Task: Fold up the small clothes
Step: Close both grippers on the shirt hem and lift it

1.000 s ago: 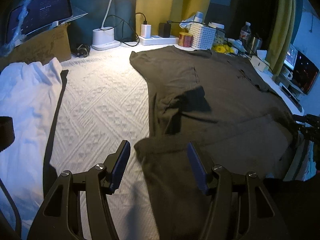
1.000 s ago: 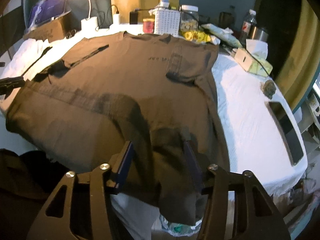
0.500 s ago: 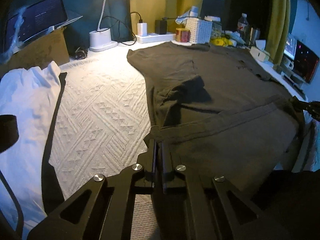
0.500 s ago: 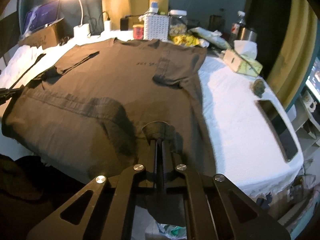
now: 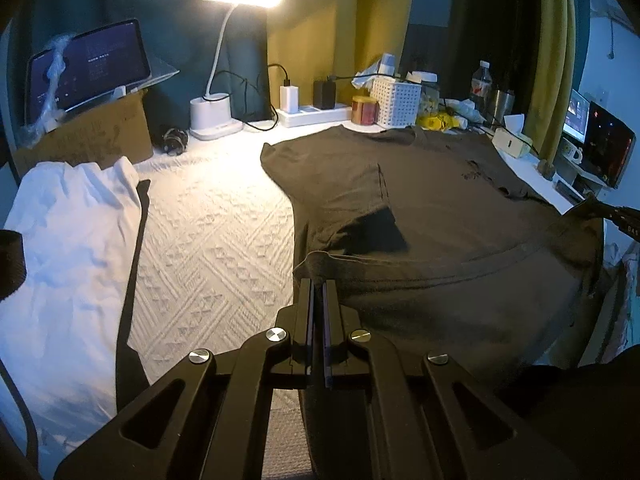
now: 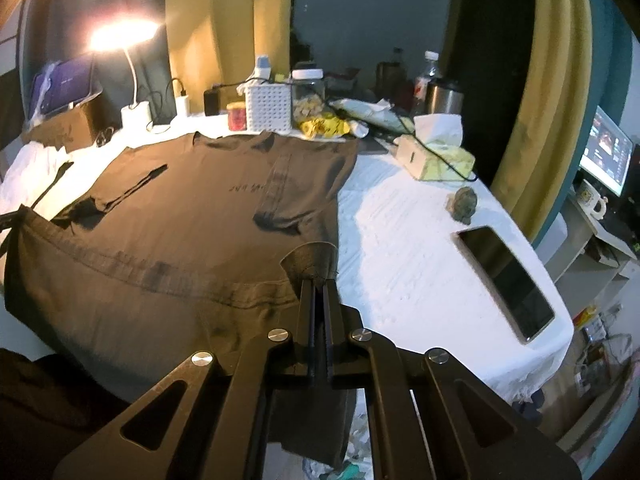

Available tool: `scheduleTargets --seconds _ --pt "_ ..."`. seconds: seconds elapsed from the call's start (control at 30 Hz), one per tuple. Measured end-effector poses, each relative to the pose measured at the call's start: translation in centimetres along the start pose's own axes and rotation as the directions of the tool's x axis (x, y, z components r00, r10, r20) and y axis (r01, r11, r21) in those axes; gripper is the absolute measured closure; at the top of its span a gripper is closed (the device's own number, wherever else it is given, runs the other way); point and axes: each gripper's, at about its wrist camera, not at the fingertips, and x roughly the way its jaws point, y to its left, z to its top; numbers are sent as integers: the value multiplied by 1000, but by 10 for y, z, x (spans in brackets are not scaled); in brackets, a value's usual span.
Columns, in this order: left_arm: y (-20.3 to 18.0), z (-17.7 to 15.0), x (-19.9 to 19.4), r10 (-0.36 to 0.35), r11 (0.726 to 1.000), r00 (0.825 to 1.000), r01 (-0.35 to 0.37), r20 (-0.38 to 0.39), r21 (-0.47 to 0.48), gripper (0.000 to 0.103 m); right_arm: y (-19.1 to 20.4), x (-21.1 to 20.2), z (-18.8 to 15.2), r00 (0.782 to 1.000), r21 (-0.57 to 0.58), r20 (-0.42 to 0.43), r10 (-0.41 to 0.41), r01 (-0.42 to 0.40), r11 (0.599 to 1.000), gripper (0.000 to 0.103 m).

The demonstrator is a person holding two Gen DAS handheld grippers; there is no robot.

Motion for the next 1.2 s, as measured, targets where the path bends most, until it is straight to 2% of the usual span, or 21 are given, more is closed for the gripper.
scheduleTargets --seconds 0.7,1.2 --pt "12 38 -15 76 997 993 -73 88 -31 102 -36 1 43 995 56 92 -31 26 998 99" --pt "16 75 -16 101 995 983 -102 152 -3 102 -46 10 76 989 64 143 -32 23 998 99"
